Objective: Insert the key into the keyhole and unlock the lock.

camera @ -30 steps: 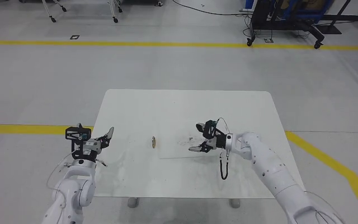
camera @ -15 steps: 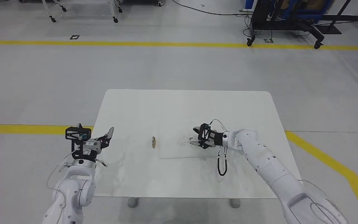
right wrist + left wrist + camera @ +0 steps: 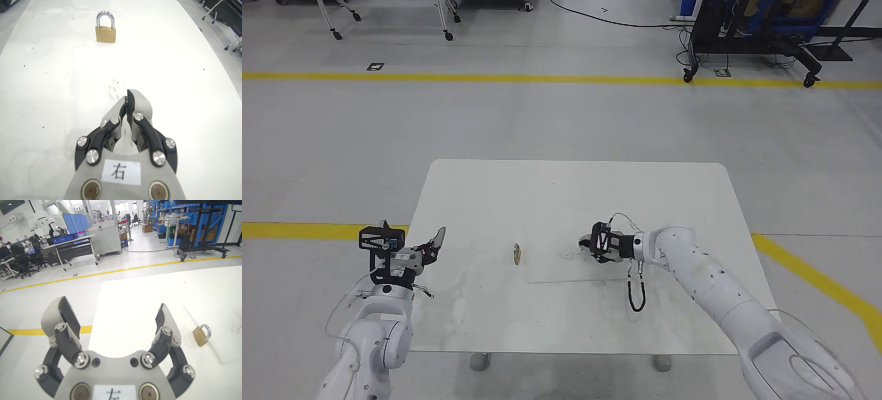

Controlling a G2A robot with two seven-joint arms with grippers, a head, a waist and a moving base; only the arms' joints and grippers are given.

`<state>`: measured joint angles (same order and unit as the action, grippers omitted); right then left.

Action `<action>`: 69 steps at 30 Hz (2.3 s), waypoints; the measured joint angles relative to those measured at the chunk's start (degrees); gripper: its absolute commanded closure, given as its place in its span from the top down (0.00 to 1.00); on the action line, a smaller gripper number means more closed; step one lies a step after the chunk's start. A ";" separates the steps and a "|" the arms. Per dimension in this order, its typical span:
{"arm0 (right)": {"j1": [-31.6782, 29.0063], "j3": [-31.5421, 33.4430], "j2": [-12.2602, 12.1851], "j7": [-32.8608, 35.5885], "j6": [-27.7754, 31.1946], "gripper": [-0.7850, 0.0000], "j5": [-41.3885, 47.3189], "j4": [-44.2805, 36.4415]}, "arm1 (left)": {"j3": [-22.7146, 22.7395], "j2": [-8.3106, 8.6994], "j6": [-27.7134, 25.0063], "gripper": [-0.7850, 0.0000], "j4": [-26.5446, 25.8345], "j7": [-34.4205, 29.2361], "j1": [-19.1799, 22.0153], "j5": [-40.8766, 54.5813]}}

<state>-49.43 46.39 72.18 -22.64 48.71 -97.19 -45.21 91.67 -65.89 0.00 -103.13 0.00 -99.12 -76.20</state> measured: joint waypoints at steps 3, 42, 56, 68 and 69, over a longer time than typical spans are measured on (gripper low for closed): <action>0.31 -0.43 0.00 -1.07 0.42 0.00 -0.48 0.29 | 0.00 0.00 0.00 1.00 0.00 0.00 0.00 0.00; -7.83 10.04 -1.20 -4.07 9.14 0.00 40.58 -1.57 | -3.78 -1.45 -5.33 1.00 1.32 2.06 3.19 18.44; -8.61 8.43 0.77 -4.17 9.29 0.00 53.84 -1.84 | -10.02 -2.91 -7.24 1.00 4.84 -10.50 11.59 48.04; -9.19 0.57 4.23 10.38 9.29 0.00 82.79 -5.71 | -20.34 -5.76 -13.93 1.00 25.53 -36.70 29.23 90.69; -8.96 -0.13 4.49 12.51 9.29 0.00 86.08 -5.42 | -20.98 -5.93 -15.35 1.00 27.56 -39.45 30.64 92.87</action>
<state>-58.39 46.26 76.68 -10.13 58.00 -11.11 -50.64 70.70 -71.82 -15.35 -75.57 -39.45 -68.49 16.67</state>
